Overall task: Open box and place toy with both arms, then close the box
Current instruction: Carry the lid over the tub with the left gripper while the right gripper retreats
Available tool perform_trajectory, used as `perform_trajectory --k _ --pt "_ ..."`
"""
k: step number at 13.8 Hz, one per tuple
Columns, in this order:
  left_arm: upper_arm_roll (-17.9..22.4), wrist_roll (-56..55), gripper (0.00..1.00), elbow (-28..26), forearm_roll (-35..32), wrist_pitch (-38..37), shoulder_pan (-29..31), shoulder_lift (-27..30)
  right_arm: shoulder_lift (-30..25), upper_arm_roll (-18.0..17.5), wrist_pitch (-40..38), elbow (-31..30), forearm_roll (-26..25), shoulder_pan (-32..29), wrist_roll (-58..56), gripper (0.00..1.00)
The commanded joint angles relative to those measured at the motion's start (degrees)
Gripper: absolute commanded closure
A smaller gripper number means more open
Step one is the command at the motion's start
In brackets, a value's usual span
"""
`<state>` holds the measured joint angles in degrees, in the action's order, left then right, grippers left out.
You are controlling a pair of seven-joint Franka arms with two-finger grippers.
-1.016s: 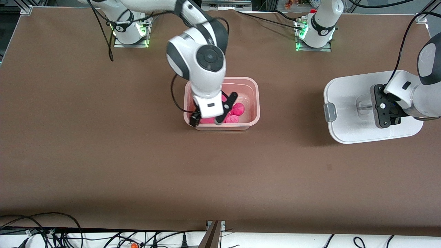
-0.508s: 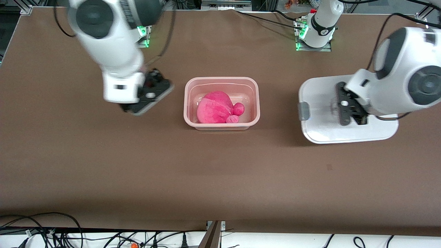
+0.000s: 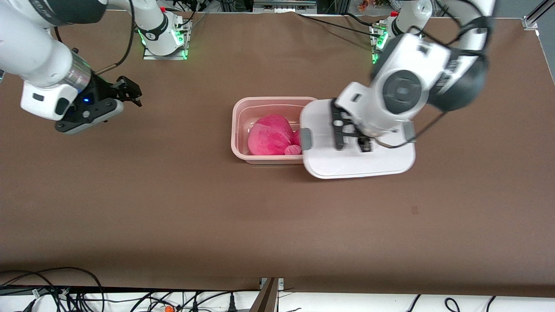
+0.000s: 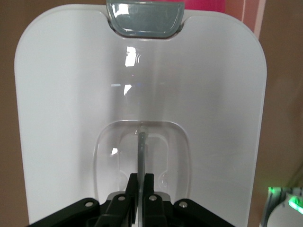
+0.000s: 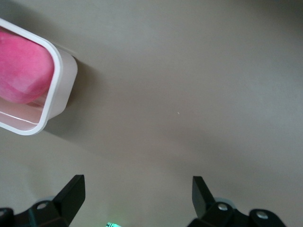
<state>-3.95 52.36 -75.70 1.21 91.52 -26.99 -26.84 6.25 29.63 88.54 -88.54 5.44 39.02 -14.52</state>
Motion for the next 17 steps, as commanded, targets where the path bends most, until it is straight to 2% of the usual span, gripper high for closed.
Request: perform_trajectory --k 1,3,4,7,10,13,17 --pt "1.05 -5.93 1.00 2.66 0.55 3.30 -6.13 -3.91 -1.86 -8.22 -1.52 -1.11 0.01 -11.54 1.33 0.00" --pt "1.05 -8.84 1.00 2.66 0.37 5.23 -9.38 -5.15 -3.78 -18.51 -1.79 -1.29 -1.21 -23.23 1.34 0.00" --pt "1.05 -9.72 1.00 2.57 0.19 6.11 -10.79 -5.41 -4.66 -21.25 -2.31 -1.55 -1.83 -26.33 1.34 0.00" --pt "1.14 -13.50 1.00 2.31 -0.59 9.10 -14.66 -6.20 -8.44 -21.46 -3.55 -4.01 -2.88 -27.15 1.34 0.00" --pt "1.14 -13.59 1.00 1.79 -1.04 12.88 -14.94 -6.82 -8.10 -21.46 -3.81 -3.66 -5.17 -27.15 1.34 0.00" --pt "1.14 -13.60 1.00 1.61 -2.09 13.24 -16.69 -7.26 -7.66 -21.54 -3.29 -3.05 -5.35 -27.07 2.99 0.00" --pt "1.14 -13.77 1.00 1.61 -2.35 13.33 -17.75 -8.83 -5.90 -21.72 -3.64 0.11 -8.25 -26.63 3.35 0.00"
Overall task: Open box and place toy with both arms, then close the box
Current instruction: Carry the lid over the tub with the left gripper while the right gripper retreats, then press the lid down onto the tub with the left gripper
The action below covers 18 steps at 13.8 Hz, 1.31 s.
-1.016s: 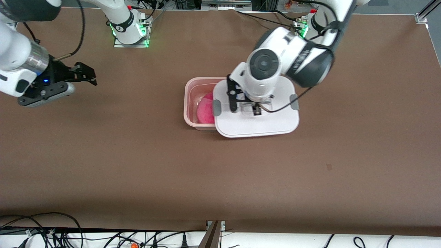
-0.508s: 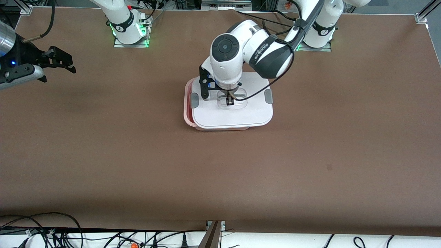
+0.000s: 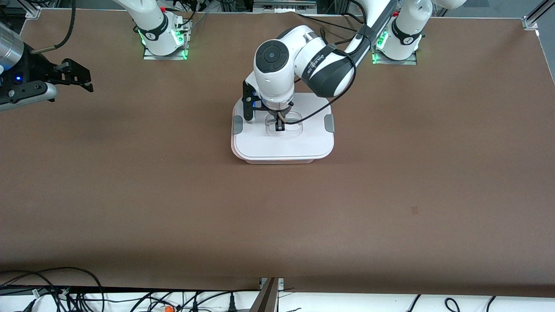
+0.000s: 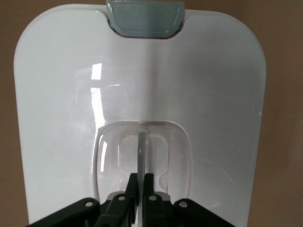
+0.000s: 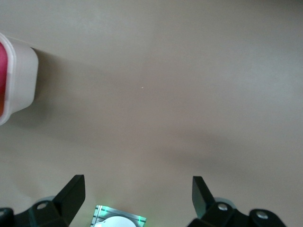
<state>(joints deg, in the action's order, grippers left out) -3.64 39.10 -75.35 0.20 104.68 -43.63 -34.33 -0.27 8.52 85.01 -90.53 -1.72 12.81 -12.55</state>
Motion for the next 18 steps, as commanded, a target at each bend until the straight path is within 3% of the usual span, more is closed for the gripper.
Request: perform_trajectory --k 1,12,14,15,16,18 --pt "0.83 -0.52 1.00 1.26 -1.34 0.52 -1.36 -2.05 0.80 -0.35 0.24 2.63 -0.83 -1.03 1.21 0.00" --pt "0.83 -4.39 1.00 1.17 -4.51 3.07 -3.74 -4.61 1.24 0.00 2.27 2.73 -0.39 -1.04 1.03 0.00" --pt "0.83 -4.21 0.94 1.26 -4.60 3.07 -3.65 -4.70 1.24 0.00 2.36 2.82 -0.21 -1.04 1.03 0.00" --pt "0.92 -3.86 0.79 1.43 -4.51 2.99 -3.48 -4.61 1.24 0.00 2.53 2.82 -0.21 -1.04 1.03 0.00" --pt "0.92 -3.95 0.01 1.61 -3.99 2.99 -3.22 -4.61 1.24 0.00 2.88 2.82 -0.21 -1.04 1.03 0.00" --pt "1.36 -4.21 0.00 2.22 -3.63 2.11 -2.52 -3.82 1.24 -0.08 3.15 2.82 -0.12 -1.04 1.21 0.00"
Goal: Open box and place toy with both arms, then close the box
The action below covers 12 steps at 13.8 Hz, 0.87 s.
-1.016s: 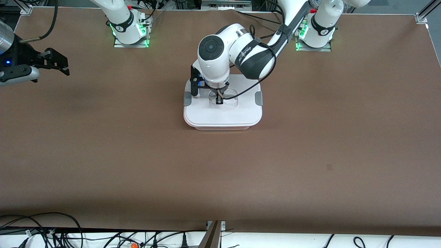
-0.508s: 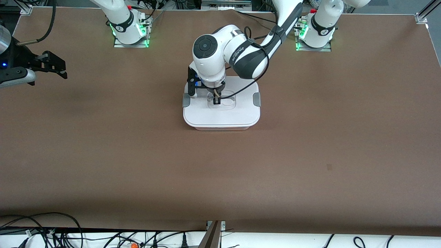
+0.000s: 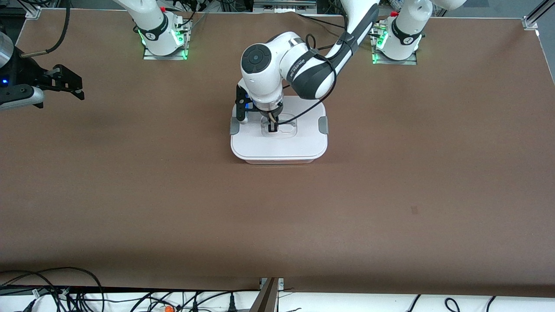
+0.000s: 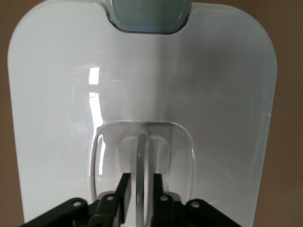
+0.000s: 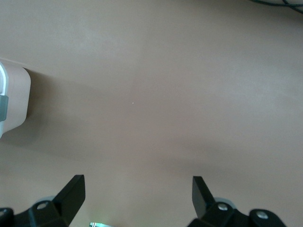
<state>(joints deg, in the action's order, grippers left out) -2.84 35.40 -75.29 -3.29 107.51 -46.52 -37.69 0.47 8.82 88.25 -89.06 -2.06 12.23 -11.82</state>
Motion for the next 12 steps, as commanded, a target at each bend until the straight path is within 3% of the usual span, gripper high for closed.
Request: perform_trajectory --k 1,4,8,12 --pt "0.21 -0.33 0.00 2.42 0.04 -1.86 2.90 0.42 0.50 -0.38 -0.18 1.34 0.30 -0.37 0.65 0.00" --pt "0.29 -0.42 0.00 2.51 3.29 -3.54 7.04 1.83 0.50 -0.47 -0.18 1.34 1.00 -0.28 0.74 0.00" --pt "1.61 -0.68 0.00 12.78 2.85 -7.67 15.73 2.45 0.59 -0.47 0.08 1.34 1.01 -0.46 0.83 0.00" --pt "2.66 -0.86 0.00 15.61 2.76 -11.70 24.44 3.67 0.59 -0.38 0.52 1.34 1.00 -0.54 0.83 0.00"
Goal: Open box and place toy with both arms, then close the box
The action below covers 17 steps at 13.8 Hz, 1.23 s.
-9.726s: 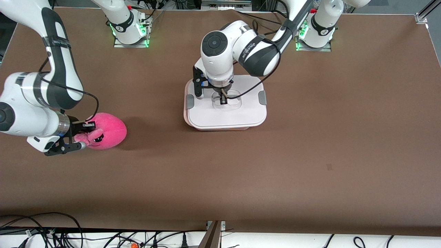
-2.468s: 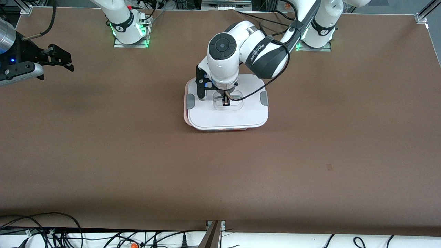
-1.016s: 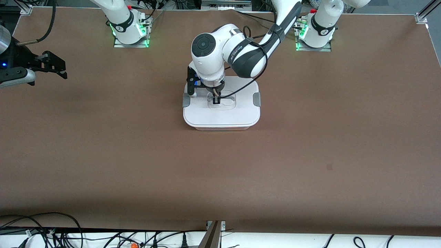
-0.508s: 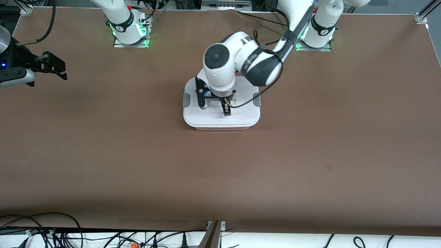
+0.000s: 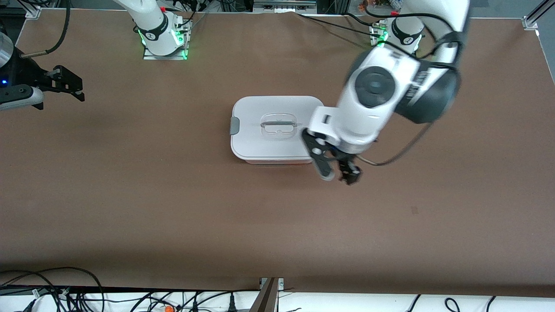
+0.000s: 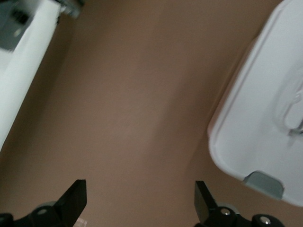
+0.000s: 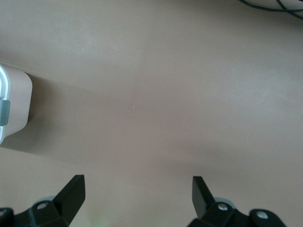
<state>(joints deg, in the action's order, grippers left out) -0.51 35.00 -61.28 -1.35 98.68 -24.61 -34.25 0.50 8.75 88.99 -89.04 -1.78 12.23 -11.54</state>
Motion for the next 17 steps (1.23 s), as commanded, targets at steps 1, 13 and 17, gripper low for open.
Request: perform_trajectory --k 1,13,17 --pt "0.85 -0.54 0.00 1.60 1.08 -4.10 3.76 1.89 0.56 -0.31 -0.31 1.24 0.72 -0.54 0.55 0.00" --pt "2.18 -21.10 0.00 0.99 2.41 -13.94 15.64 8.58 0.56 -0.22 -0.57 1.24 0.81 -0.54 0.55 0.00" --pt "3.23 -22.95 0.00 1.16 1.88 -16.05 15.99 9.28 0.47 -0.22 -0.66 1.24 0.81 -0.54 0.55 0.00"
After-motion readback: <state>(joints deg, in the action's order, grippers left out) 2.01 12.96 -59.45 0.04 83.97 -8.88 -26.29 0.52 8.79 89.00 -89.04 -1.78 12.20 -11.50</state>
